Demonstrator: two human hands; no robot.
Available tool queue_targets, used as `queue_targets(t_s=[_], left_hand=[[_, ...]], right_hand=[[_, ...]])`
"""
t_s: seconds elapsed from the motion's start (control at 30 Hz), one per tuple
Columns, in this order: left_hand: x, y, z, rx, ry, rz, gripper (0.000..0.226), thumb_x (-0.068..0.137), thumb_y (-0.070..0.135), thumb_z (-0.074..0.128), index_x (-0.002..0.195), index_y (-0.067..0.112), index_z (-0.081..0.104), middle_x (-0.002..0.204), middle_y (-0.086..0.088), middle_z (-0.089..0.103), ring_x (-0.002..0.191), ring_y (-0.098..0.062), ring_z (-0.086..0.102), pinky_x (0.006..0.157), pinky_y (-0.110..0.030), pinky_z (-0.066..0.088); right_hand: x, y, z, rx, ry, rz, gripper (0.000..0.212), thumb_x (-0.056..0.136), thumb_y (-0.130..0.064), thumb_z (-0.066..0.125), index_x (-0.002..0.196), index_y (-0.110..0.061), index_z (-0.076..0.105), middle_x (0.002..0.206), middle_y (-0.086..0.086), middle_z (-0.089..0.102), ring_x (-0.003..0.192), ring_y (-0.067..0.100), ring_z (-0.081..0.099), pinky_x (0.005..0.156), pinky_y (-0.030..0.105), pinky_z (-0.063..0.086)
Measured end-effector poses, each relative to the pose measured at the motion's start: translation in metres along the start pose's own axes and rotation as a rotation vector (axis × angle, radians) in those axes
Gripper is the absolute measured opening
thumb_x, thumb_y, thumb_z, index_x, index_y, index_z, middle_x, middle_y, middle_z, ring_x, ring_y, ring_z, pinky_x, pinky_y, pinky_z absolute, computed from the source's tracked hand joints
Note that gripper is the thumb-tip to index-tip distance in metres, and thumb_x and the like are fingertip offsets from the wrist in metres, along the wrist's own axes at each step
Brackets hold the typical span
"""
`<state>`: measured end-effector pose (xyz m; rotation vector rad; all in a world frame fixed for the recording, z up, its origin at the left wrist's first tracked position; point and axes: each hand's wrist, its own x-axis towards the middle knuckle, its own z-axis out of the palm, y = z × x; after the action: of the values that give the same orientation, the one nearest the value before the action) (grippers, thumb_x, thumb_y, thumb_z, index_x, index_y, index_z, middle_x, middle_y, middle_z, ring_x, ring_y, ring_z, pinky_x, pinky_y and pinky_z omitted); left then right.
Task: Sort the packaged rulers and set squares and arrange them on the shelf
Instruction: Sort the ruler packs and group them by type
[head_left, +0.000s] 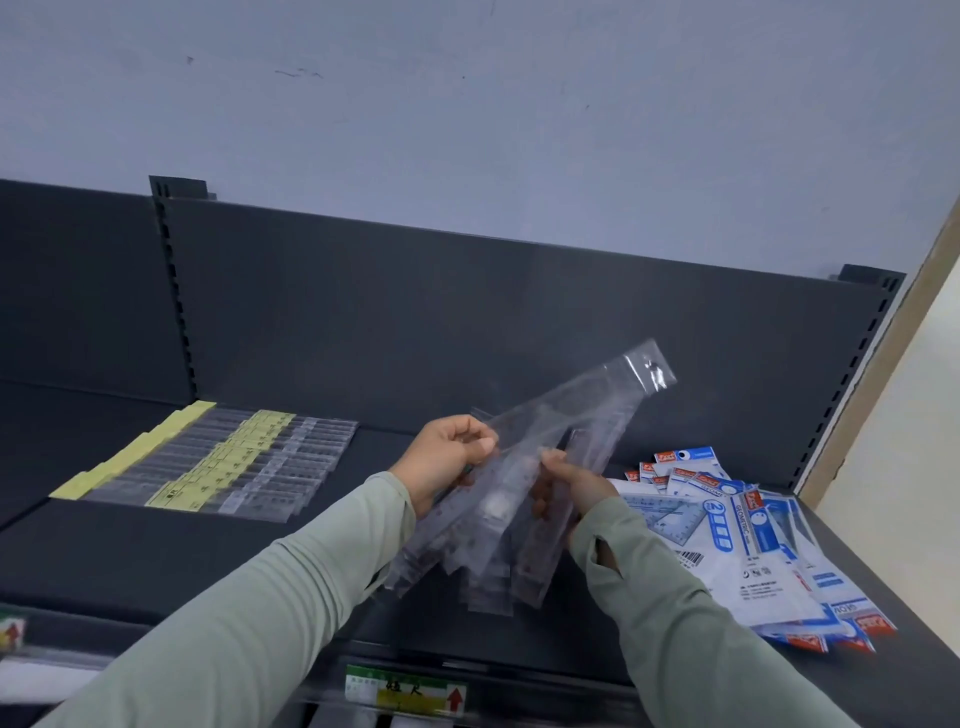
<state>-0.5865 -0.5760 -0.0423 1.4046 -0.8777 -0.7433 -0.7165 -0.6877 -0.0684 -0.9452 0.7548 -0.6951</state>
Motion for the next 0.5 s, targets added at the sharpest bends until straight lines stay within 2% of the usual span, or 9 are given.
queue_targets(t_s=[0.07,0.13,0.17,0.27,0.33,0.4,0.43,0.5], left_hand=[[0.001,0.0,0.0,0.049,0.027,0.001,0.022,0.093,0.007,0.058,0.073,0.015,0.06,0.062,0.009,0.057,0.055,-0.002,0.05,0.05,-0.014,0.039],[0.003,-0.003,-0.002,0.058,0.046,-0.029,0.02,0.093,0.011,0.06,0.073,0.015,0.06,0.062,0.004,0.053,0.051,-0.007,0.043,0.047,-0.018,0.035],[0.003,-0.004,-0.002,0.047,0.049,-0.047,0.019,0.093,0.013,0.06,0.074,0.014,0.06,0.062,0.001,0.052,0.051,-0.009,0.041,0.048,-0.02,0.033],[0.001,-0.005,0.0,0.041,0.019,-0.074,0.019,0.092,0.011,0.06,0.073,0.011,0.06,0.061,-0.001,0.059,0.047,-0.01,0.044,0.046,-0.021,0.032],[-0.003,-0.003,0.002,0.146,-0.063,-0.101,0.016,0.089,0.009,0.063,0.072,0.009,0.063,0.065,-0.002,0.064,0.046,-0.008,0.046,0.044,-0.018,0.032],[-0.005,-0.002,0.003,0.289,-0.156,-0.135,0.015,0.086,0.014,0.067,0.073,0.008,0.066,0.067,-0.002,0.064,0.045,-0.008,0.048,0.046,-0.02,0.032],[-0.005,-0.002,0.004,0.35,-0.17,-0.13,0.02,0.087,0.019,0.068,0.069,0.011,0.065,0.066,0.0,0.064,0.046,-0.007,0.048,0.048,-0.021,0.033],[-0.004,-0.002,0.004,0.433,-0.103,-0.088,0.033,0.09,0.029,0.065,0.058,0.019,0.061,0.066,0.005,0.063,0.053,-0.008,0.049,0.054,-0.022,0.038]], right_hand=[[0.0,0.001,0.003,0.018,0.014,0.019,0.011,0.093,-0.013,0.056,0.083,-0.011,0.059,0.05,0.003,0.051,0.038,0.014,0.049,0.035,0.018,0.039],[-0.001,-0.001,0.003,0.05,0.018,0.003,0.011,0.095,-0.007,0.048,0.094,-0.012,0.058,0.051,0.003,0.044,0.038,0.012,0.044,0.034,0.016,0.037],[0.0,-0.002,0.003,0.075,-0.001,0.0,0.019,0.095,-0.001,0.042,0.102,-0.013,0.055,0.054,0.004,0.044,0.036,0.011,0.044,0.034,0.016,0.036],[-0.007,-0.007,0.005,0.181,-0.106,-0.021,0.04,0.088,0.007,0.033,0.118,-0.015,0.048,0.078,0.007,0.053,0.043,0.009,0.05,0.037,0.016,0.035],[-0.012,-0.009,0.007,0.237,-0.173,-0.044,0.033,0.084,0.0,0.045,0.111,-0.016,0.053,0.084,0.006,0.057,0.051,0.011,0.049,0.039,0.017,0.035],[-0.014,-0.01,0.008,0.216,-0.182,-0.038,0.01,0.085,-0.013,0.057,0.094,-0.015,0.059,0.07,0.003,0.06,0.046,0.012,0.05,0.039,0.018,0.037],[-0.014,-0.009,0.008,0.198,-0.155,-0.025,0.007,0.088,-0.019,0.058,0.086,-0.013,0.061,0.063,0.003,0.061,0.043,0.012,0.05,0.038,0.018,0.038],[-0.008,-0.008,0.005,0.167,-0.069,-0.014,0.021,0.09,-0.024,0.059,0.074,-0.012,0.062,0.058,0.004,0.062,0.042,0.015,0.054,0.038,0.02,0.043]])
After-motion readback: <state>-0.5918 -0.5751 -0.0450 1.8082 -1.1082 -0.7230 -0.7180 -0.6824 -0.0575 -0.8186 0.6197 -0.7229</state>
